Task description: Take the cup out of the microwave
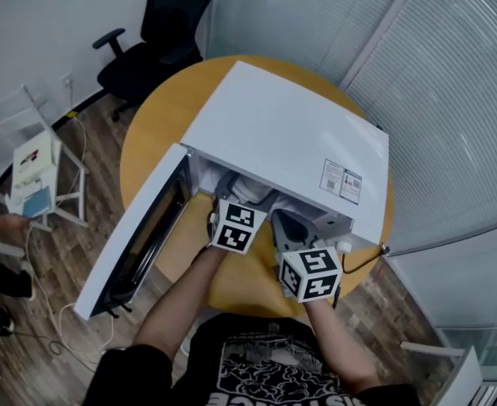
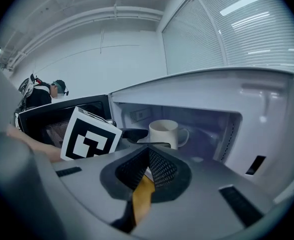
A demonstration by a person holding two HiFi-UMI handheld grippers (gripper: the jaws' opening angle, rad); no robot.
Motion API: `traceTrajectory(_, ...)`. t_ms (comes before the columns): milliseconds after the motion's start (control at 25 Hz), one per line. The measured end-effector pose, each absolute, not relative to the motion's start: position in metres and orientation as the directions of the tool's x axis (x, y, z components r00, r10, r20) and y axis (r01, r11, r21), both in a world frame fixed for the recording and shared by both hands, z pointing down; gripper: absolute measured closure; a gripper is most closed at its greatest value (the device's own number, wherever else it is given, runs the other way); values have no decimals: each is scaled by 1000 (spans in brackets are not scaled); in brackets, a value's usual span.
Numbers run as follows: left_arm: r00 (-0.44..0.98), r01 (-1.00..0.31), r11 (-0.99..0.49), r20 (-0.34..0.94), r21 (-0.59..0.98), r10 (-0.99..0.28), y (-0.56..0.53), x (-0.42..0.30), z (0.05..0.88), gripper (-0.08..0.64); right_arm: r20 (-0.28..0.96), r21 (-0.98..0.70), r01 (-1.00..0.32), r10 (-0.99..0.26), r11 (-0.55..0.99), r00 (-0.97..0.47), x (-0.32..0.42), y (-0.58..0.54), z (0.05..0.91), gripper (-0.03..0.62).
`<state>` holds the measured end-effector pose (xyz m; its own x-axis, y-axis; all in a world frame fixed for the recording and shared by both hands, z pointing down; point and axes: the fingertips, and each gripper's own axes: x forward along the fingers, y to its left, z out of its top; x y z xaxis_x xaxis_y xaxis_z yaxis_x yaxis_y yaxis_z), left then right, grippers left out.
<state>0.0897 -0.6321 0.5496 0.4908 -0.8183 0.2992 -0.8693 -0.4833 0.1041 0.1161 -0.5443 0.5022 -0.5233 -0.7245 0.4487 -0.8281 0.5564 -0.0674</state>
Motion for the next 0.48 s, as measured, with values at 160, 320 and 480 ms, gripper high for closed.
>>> traceTrajectory(160, 498, -864, -497, 294, 84, -816, -641, 94, 549, 140, 432, -71, -836, -739, 544, -517, 120, -550, 501, 577)
traceTrajectory(320, 507, -856, -513, 284, 56, -814, -649, 101, 548, 126, 426, -74, -832, -736, 550, -525, 121, -553, 502, 577)
traceTrajectory(480, 502, -857, -514, 294, 42, -813, -658, 105, 553, 103, 433, -78, -826, -727, 559, -533, 124, -555, 506, 577)
